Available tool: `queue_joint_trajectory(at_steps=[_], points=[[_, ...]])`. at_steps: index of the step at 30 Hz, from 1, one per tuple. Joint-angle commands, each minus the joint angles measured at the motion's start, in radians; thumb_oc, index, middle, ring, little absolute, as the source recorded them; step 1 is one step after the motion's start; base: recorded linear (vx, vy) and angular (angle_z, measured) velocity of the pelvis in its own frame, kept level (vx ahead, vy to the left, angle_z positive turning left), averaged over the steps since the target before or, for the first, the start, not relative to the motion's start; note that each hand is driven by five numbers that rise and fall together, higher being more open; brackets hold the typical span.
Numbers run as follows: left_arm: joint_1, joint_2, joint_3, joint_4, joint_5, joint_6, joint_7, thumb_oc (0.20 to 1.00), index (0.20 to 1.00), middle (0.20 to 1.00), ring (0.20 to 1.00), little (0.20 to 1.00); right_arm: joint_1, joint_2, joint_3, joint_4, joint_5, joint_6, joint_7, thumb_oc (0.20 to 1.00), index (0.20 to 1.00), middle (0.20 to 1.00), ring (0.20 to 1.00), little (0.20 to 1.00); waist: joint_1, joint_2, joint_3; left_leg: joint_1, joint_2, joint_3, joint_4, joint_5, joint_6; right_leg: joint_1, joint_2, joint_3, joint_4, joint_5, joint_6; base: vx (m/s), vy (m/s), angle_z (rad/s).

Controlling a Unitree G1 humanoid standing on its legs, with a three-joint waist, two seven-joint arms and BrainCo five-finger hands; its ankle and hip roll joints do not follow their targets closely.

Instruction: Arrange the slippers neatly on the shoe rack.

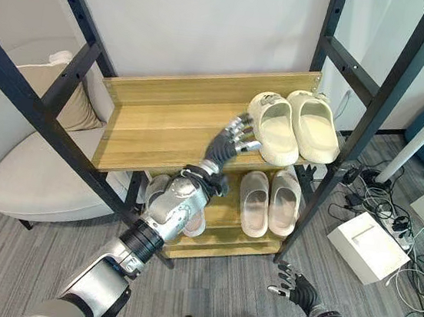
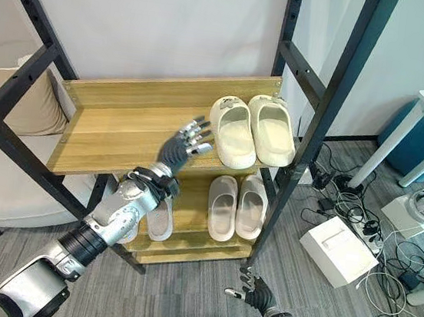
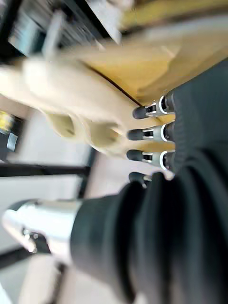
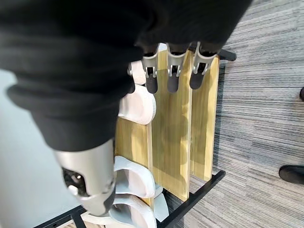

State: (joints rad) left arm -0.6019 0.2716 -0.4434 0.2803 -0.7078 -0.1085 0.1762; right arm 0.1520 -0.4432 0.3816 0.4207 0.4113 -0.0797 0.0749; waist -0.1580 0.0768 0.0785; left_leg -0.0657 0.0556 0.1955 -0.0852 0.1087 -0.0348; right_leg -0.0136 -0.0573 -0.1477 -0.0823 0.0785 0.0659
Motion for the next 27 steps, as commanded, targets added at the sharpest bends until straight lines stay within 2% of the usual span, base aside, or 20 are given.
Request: queue_joint_trajectory(at_steps=[1, 2, 5, 7, 9, 10, 11, 15, 17, 20, 22, 27], points=[[-0.093, 0.018, 0.109, -0.089, 0.169, -0.143, 0.107, 1.0, 1.0, 1.0, 1.0, 1.0, -0.023, 0.03, -0.016, -0.055, -0.015, -0.067, -0.019, 1.0, 1.0, 1.0, 1.0, 1.0, 0.02, -0.05, 0.009, 0.081, 0.069, -0.041, -0.002, -0.04, -0.09, 0.02, -0.06, -0.035, -0.005, -0.025, 0.095, -0.03, -0.019, 0.2], [-0.062, 0.043, 0.14, -0.196, 0.179, -0.177, 0.078, 1.0, 1.0, 1.0, 1.0, 1.0, -0.024, 0.035, -0.026, -0.053, -0.016, -0.075, -0.016, 1.0, 1.0, 1.0, 1.0, 1.0, 0.025, -0.052, 0.008, 0.079, 0.07, -0.043, -0.002, -0.041, -0.092, 0.021, -0.061, -0.038, -0.005, -0.026, 0.095, -0.01, 0.0, 0.22], [-0.015, 0.073, 0.17, -0.359, 0.129, -0.215, -0.018, 1.0, 1.0, 1.0, 1.0, 1.0, -0.012, 0.037, -0.039, -0.056, -0.01, -0.076, 0.001, 1.0, 1.0, 1.0, 1.0, 1.0, 0.035, -0.056, 0.002, 0.079, 0.071, -0.044, -0.002, -0.045, -0.094, 0.023, -0.064, -0.043, -0.005, -0.025, 0.098, 0.0, 0.012, 0.09], [0.041, 0.092, 0.122, -0.514, -0.025, -0.201, -0.205, 1.0, 1.0, 1.0, 1.0, 1.0, -0.001, 0.046, -0.049, -0.059, -0.003, -0.077, 0.017, 1.0, 1.0, 1.0, 1.0, 1.0, 0.046, -0.058, -0.003, 0.079, 0.07, -0.049, -0.002, -0.048, -0.094, 0.025, -0.066, -0.048, -0.005, -0.025, 0.099, 0.01, 0.008, 0.08], [0.078, 0.158, 0.057, -0.599, -0.082, -0.164, -0.333, 1.0, 1.0, 1.0, 1.0, 1.0, 0.009, 0.044, -0.061, -0.06, 0.002, -0.078, 0.033, 1.0, 1.0, 1.0, 1.0, 1.0, 0.053, -0.057, -0.008, 0.08, 0.069, -0.053, -0.002, -0.051, -0.092, 0.029, -0.066, -0.05, -0.005, -0.026, 0.1, 0.01, 0.004, 0.02], [0.08, 0.159, 0.057, -0.6, -0.083, -0.163, -0.334, 1.0, 1.0, 1.0, 1.0, 1.0, 0.01, 0.045, -0.061, -0.061, 0.001, -0.078, 0.033, 1.0, 1.0, 1.0, 1.0, 1.0, 0.054, -0.058, -0.009, 0.081, 0.069, -0.053, -0.002, -0.051, -0.093, 0.03, -0.067, -0.05, -0.005, -0.027, 0.1, 0.0, 0.0, 0.0], [0.087, 0.274, -0.044, -0.661, -0.124, -0.109, -0.456, 1.0, 1.0, 1.0, 1.0, 1.0, 0.008, 0.034, -0.062, -0.054, -0.004, -0.083, 0.052, 1.0, 1.0, 1.0, 1.0, 1.0, 0.061, -0.055, -0.012, 0.083, 0.067, -0.057, -0.002, -0.053, -0.091, 0.034, -0.066, -0.051, -0.005, -0.026, 0.101, 0.0, 0.0, 0.0], [0.098, 0.509, -0.285, -0.617, -0.106, -0.023, -0.608, 1.0, 1.0, 1.0, 1.0, 1.0, -0.011, 0.008, -0.018, -0.024, -0.007, -0.096, 0.083, 1.0, 1.0, 1.0, 1.0, 1.0, 0.069, -0.05, -0.01, 0.088, 0.064, -0.059, -0.002, -0.052, -0.088, 0.041, -0.067, -0.057, -0.005, -0.026, 0.106, 0.0, 0.004, -0.01], [0.19, 0.53, -0.315, -0.556, -0.055, -0.008, -0.626, 1.0, 1.0, 1.0, 1.0, 1.0, -0.018, -0.004, -0.012, -0.025, 0.004, -0.102, 0.089, 1.0, 1.0, 1.0, 1.0, 1.0, 0.074, -0.051, -0.007, 0.093, 0.063, -0.059, -0.002, -0.053, -0.087, 0.044, -0.067, -0.057, -0.005, -0.026, 0.105, 0.0, 0.0, 0.0], [0.302, 0.523, -0.32, -0.428, 0.066, 0.006, -0.63, 1.0, 1.0, 1.0, 1.0, 1.0, -0.018, -0.005, -0.01, -0.037, 0.037, -0.1, 0.099, 1.0, 1.0, 1.0, 1.0, 1.0, 0.074, -0.053, -0.008, 0.1, 0.061, -0.056, -0.002, -0.057, -0.084, 0.046, -0.068, -0.053, -0.005, -0.026, 0.106, 0.0, 0.0, 0.0], [0.392, 0.483, -0.286, -0.322, 0.127, 0.008, -0.609, 1.0, 1.0, 1.0, 1.0, 1.0, -0.02, 0.001, -0.011, -0.035, 0.042, -0.095, 0.099, 1.0, 1.0, 1.0, 1.0, 1.0, 0.077, -0.056, -0.011, 0.103, 0.062, -0.053, -0.002, -0.059, -0.082, 0.047, -0.069, -0.049, -0.005, -0.026, 0.106, 0.0, 0.0, 0.0], [0.601, 0.249, -0.109, 0.102, 0.284, -0.004, -0.458, 1.0, 1.0, 1.0, 1.0, 1.0, -0.016, 0.021, -0.035, -0.015, 0.053, -0.076, 0.076, 1.0, 1.0, 1.0, 1.0, 1.0, 0.086, -0.064, -0.019, 0.108, 0.061, -0.05, -0.002, -0.061, -0.077, 0.049, -0.07, -0.048, -0.005, -0.026, 0.102, 0.01, 0.007, -0.01]])
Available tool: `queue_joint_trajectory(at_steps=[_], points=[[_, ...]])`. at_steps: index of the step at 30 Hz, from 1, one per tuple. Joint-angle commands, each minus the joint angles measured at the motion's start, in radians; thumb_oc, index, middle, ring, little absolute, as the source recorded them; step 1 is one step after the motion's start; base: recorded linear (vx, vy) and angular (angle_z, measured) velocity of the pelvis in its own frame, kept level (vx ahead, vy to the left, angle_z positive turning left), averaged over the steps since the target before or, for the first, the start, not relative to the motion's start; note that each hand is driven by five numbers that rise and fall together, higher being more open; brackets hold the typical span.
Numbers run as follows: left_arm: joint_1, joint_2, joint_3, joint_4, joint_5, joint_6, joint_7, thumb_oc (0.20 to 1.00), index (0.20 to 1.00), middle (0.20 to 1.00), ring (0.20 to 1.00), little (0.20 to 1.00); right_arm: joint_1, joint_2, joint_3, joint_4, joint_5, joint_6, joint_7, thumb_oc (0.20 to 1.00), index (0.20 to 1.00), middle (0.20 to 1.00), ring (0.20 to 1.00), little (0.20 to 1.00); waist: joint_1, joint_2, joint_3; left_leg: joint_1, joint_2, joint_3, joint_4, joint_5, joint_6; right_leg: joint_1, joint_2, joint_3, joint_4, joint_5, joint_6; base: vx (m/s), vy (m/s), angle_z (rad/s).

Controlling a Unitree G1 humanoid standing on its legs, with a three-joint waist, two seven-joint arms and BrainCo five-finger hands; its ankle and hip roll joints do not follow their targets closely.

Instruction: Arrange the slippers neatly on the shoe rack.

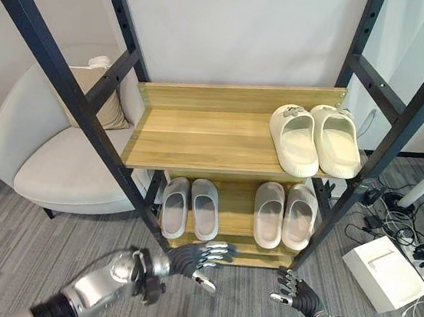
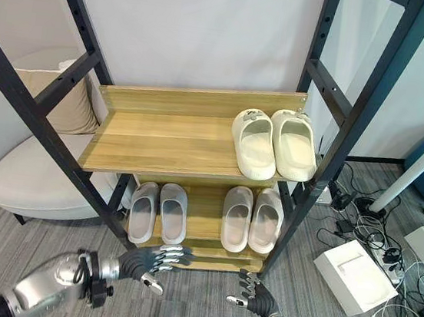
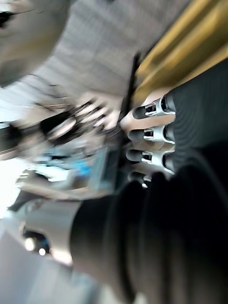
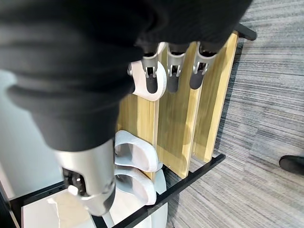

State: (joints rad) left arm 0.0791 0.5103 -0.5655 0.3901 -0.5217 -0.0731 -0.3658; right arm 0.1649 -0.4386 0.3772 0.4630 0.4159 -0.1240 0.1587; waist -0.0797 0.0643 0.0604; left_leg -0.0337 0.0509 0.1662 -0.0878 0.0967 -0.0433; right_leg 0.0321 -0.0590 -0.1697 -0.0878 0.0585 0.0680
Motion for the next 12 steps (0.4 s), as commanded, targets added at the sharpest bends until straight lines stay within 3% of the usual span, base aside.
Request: queue_joint_trajectory(at_steps=[1, 4, 5, 9, 12], points=[[-0.054, -0.039, 0.06, 0.042, 0.082, -0.047, 0.117, 1.0, 1.0, 1.0, 1.0, 1.0, -0.025, 0.019, -0.039, -0.055, 0.051, -0.031, -0.015, 1.0, 1.0, 1.0, 1.0, 1.0, 0.011, -0.051, -0.002, 0.076, 0.065, -0.023, 0.0, -0.048, -0.067, 0.004, -0.069, -0.027, 0.001, -0.006, 0.099, 0.0, 0.0, 0.0], [-0.026, -0.161, 0.16, 0.207, 0.047, -0.044, 0.204, 1.0, 1.0, 1.0, 1.0, 1.0, -0.023, 0.032, -0.062, -0.033, 0.048, -0.028, -0.042, 1.0, 1.0, 1.0, 1.0, 1.0, 0.019, -0.055, -0.003, 0.073, 0.063, -0.027, 0.0, -0.045, -0.064, 0.005, -0.07, -0.031, 0.001, -0.005, 0.096, -0.01, 0.003, 0.05], [-0.031, -0.221, 0.237, 0.29, 0.0, -0.052, 0.257, 1.0, 1.0, 1.0, 1.0, 1.0, -0.024, 0.043, -0.073, -0.032, 0.047, -0.028, -0.062, 1.0, 1.0, 1.0, 1.0, 1.0, 0.023, -0.059, -0.004, 0.071, 0.062, -0.03, 0.0, -0.042, -0.062, 0.006, -0.071, -0.034, 0.001, -0.005, 0.094, 0.0, 0.002, 0.1], [-0.063, -0.285, 0.337, 0.391, -0.027, -0.077, 0.349, 1.0, 1.0, 1.0, 1.0, 1.0, -0.035, 0.061, -0.083, -0.024, 0.04, -0.033, -0.09, 1.0, 1.0, 1.0, 1.0, 1.0, 0.03, -0.066, -0.007, 0.072, 0.06, -0.033, 0.0, -0.041, -0.061, 0.009, -0.073, -0.038, 0.001, -0.005, 0.091, -0.01, -0.002, 0.09], [-0.081, -0.286, 0.352, 0.423, 0.041, -0.092, 0.378, 1.0, 1.0, 1.0, 1.0, 1.0, -0.04, 0.07, -0.086, -0.016, 0.041, -0.037, -0.099, 1.0, 1.0, 1.0, 1.0, 1.0, 0.032, -0.068, -0.009, 0.075, 0.059, -0.033, 0.0, -0.043, -0.06, 0.014, -0.072, -0.038, 0.001, -0.008, 0.091, 0.0, 0.0, 0.01]])
